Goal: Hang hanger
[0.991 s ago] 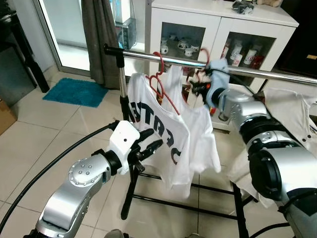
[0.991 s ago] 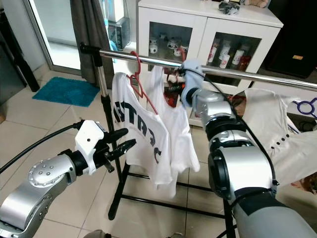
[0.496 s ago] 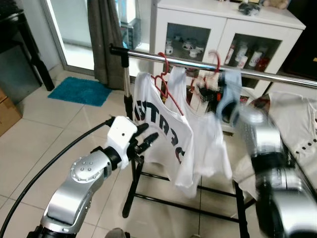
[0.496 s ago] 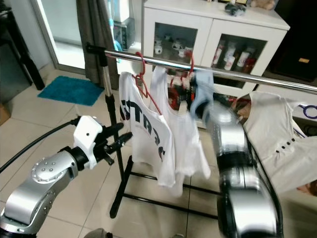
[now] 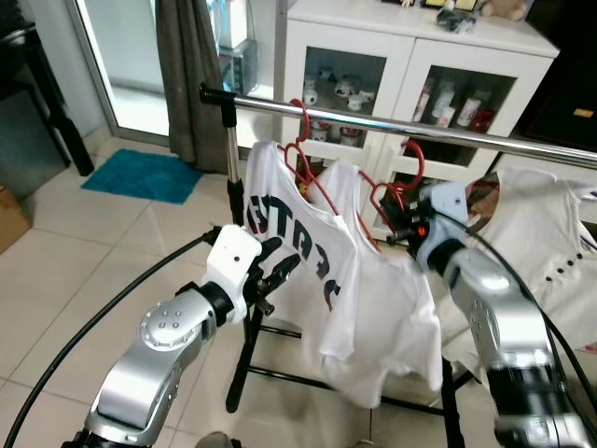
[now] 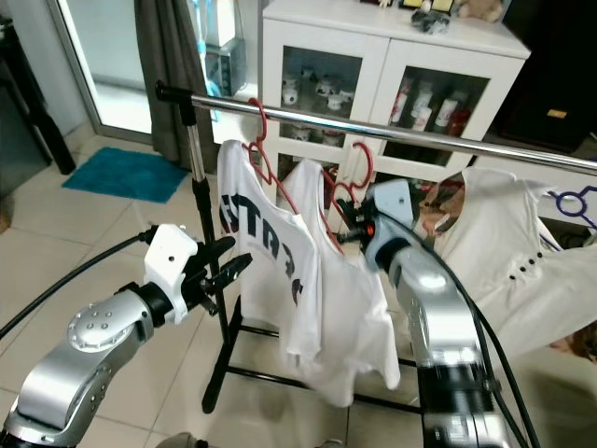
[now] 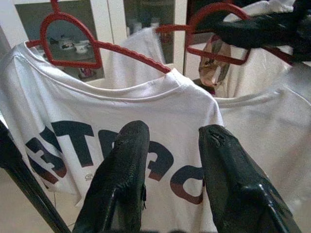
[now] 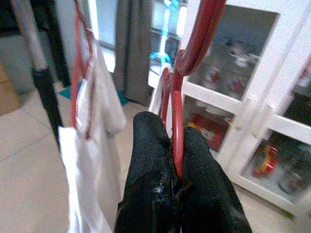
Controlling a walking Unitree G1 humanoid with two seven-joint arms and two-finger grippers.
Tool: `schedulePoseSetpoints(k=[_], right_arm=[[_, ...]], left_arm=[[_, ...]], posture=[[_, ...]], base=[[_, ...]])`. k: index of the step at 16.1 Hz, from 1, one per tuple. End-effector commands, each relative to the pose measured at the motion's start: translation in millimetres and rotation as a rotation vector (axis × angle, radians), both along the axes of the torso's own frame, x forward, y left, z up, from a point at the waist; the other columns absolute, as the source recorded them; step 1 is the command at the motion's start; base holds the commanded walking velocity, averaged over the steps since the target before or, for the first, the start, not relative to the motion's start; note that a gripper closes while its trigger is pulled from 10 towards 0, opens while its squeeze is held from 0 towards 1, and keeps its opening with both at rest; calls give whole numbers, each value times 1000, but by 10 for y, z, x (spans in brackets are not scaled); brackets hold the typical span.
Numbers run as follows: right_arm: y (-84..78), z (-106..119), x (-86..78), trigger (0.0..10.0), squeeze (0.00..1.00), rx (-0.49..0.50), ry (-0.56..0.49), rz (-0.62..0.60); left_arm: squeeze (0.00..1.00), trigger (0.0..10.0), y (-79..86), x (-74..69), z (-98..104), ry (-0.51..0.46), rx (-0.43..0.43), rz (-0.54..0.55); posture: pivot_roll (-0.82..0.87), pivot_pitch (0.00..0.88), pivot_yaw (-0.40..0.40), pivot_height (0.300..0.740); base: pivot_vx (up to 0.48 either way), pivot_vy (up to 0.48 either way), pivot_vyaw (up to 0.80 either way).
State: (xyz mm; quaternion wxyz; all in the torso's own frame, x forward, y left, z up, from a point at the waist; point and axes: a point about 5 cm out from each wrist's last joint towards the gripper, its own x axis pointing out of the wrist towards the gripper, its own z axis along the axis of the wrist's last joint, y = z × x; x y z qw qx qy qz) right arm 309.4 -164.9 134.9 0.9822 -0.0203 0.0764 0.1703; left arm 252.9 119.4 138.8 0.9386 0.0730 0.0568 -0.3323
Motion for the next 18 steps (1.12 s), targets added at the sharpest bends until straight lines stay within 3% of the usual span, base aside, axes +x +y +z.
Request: schedulePoseSetpoints(k=[1, 6, 12, 18], right_arm=[[-10, 54, -44, 0, 0, -4, -24, -32], [-18, -82, -233, 0, 0, 17, 29, -126], [-9, -77, -260, 0, 0, 41, 41, -152], [72, -107, -293, 0, 0, 35, 79, -56]], left_arm=[[0, 10000, 25, 7, 4, -6, 3, 22], [0, 10000, 77, 4, 2, -6, 4, 39], [0, 10000, 75, 39, 17, -12, 7, 32], [0, 10000, 94, 37, 4, 14, 14, 54]], posture=[[-33, 0, -81, 710], [-36, 0, -84, 710], [-34, 0, -82, 710], [-25, 0, -85, 710]], base=[[-266, 0, 0], [-296, 0, 0], [-303, 0, 0], [-99, 0, 0]])
